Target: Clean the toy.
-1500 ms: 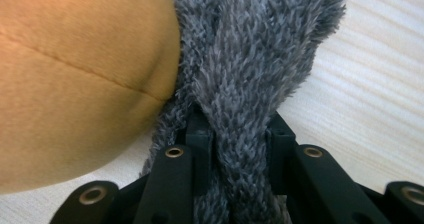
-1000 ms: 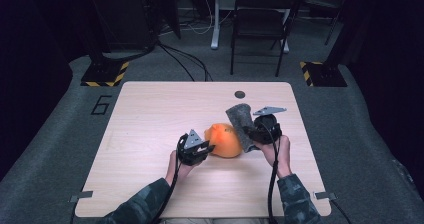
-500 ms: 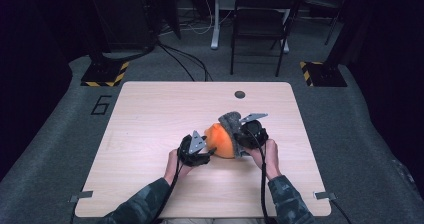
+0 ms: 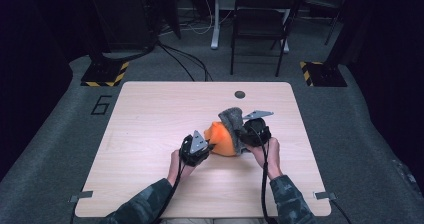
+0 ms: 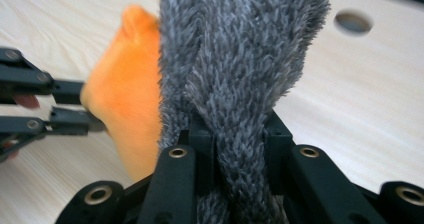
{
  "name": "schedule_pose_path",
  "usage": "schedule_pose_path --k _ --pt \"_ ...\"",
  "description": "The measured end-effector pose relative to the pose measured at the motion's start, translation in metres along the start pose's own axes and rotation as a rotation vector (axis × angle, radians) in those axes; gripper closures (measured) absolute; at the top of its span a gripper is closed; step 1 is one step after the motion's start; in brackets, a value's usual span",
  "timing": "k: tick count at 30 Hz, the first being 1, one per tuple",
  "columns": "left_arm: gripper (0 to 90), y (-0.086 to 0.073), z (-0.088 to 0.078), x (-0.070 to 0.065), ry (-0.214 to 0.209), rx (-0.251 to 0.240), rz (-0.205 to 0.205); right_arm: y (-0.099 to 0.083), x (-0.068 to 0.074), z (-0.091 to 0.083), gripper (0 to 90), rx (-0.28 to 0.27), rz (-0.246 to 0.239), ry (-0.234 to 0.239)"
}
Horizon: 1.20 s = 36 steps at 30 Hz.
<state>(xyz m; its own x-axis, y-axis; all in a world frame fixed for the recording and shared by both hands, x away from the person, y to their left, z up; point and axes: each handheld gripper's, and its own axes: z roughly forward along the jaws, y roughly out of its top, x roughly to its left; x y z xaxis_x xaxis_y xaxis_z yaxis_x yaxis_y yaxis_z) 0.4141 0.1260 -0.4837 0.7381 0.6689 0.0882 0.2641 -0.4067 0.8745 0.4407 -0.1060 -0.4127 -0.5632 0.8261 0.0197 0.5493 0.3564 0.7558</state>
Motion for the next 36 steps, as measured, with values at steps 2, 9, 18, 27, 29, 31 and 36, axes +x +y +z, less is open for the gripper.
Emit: schedule_pose_path --k 2,9,18,27,29,31,36 --pt "78.1 0.003 -0.003 -0.001 -0.013 0.005 -0.024 0.006 0.005 -0.009 73.4 -0.036 -0.002 0.03" --pt "76.7 -0.003 0.0 0.0 -0.037 0.036 -0.041 0.007 0.036 0.008 72.8 0.009 -0.089 0.02" --pt "75.8 -0.008 0.003 0.004 -0.052 0.018 -0.037 -0.001 0.015 0.016 72.6 0.056 -0.076 -0.032" --pt "74.2 -0.009 0.004 0.004 -0.063 0.014 -0.026 -0.015 -0.008 0.023 72.6 0.136 -0.029 -0.093" --pt "74.0 -0.009 0.004 0.004 -0.061 0.016 -0.022 -0.019 -0.015 0.028 72.6 0.165 -0.002 -0.104" --pt "73.8 -0.008 0.003 0.004 -0.064 0.019 -0.017 -0.024 -0.022 0.031 72.6 0.16 0.022 -0.089" --pt "73.8 -0.008 0.004 0.004 -0.066 0.017 -0.02 -0.034 -0.028 0.042 72.6 0.217 0.023 -0.122"
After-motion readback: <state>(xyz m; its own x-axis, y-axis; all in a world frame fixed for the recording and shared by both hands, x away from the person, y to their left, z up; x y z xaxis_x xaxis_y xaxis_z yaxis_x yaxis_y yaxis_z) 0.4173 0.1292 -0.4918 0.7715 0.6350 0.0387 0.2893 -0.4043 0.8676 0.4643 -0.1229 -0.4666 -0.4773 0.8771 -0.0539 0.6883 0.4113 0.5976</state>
